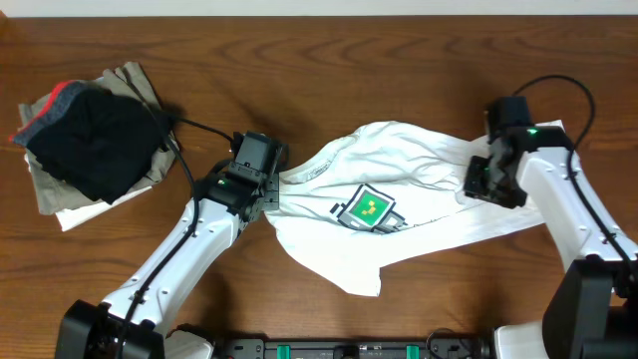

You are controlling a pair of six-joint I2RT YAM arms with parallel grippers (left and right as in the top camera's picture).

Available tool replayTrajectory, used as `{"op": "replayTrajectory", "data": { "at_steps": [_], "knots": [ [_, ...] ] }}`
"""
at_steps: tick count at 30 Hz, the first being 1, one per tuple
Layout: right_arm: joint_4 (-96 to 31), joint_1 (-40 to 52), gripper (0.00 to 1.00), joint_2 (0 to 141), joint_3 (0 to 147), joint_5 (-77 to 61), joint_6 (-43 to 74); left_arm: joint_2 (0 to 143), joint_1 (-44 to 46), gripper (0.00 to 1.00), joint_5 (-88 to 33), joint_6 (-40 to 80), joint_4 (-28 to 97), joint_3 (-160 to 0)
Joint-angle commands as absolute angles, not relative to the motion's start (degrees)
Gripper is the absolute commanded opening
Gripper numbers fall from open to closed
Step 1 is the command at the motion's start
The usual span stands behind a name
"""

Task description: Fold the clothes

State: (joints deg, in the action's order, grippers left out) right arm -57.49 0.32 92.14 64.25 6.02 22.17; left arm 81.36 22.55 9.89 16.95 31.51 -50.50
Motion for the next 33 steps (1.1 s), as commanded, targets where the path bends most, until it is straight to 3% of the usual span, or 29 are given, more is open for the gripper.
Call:
{"op": "replayTrajectory", "data": {
  "at_steps": [1,7,12,15,24,33],
  "knots": [
    [-57.2,-3.5,0.41,92.3,64.3,6.6,22.5,81.8,22.3,0.64,4.4,18.1,30.8,-51.4],
    [-57.2,-6.3,0.41,92.3,64.0,6.6,20.5,81.8,23.3,0.65,-9.5,11.8,21.9,-51.5],
    [-56.9,-6.3,0.41,92.3,62.4,5.5,20.5,83.2,27.2,0.91,-9.5,4.4,16.4,-53.0],
    [-57.0,-6.3,0.42,92.3,61.2,5.5,20.5,87.4,28.4,0.96,-9.4,2.5,16.6,-56.9],
    [-56.9,-6.3,0.42,92.3,58.4,4.3,20.5,104.2,30.2,0.98,-9.5,-3.3,18.1,-71.7],
    [-56.6,-6.3,0.42,92.3,58.4,4.2,20.5,113.9,31.4,0.98,-9.4,-5.2,13.7,-73.8]
  ]
}}
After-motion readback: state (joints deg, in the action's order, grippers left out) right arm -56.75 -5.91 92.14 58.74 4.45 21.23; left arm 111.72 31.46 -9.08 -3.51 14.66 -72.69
